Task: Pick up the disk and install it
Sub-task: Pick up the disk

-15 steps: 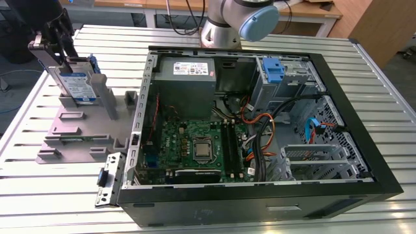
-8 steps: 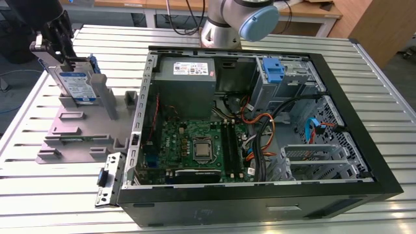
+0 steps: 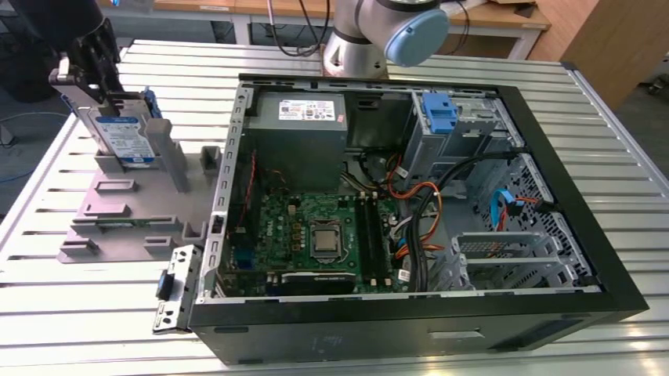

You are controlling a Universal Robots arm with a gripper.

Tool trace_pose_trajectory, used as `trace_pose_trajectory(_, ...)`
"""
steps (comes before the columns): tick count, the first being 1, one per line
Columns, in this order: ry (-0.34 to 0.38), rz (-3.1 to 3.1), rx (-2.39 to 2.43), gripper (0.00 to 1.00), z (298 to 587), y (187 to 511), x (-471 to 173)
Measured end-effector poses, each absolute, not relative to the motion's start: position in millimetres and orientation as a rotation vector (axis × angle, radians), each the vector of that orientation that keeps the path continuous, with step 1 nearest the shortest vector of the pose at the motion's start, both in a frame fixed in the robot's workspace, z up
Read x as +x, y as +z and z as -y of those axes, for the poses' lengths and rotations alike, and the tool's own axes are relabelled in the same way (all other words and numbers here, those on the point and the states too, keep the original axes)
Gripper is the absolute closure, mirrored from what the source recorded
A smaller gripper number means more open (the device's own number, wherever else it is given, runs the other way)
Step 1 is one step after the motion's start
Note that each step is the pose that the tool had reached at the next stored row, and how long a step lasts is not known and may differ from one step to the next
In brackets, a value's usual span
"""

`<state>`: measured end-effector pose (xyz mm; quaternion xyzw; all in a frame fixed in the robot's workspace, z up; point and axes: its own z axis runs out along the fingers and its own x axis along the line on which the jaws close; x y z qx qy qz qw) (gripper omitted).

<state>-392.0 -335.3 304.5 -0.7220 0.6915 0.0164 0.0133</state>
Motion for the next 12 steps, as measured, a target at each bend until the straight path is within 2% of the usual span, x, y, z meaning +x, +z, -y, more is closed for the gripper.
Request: trace_pose_trajectory(12, 0.052, -2.165, -2.24, 0.55, 335.1, 302.9, -391.7)
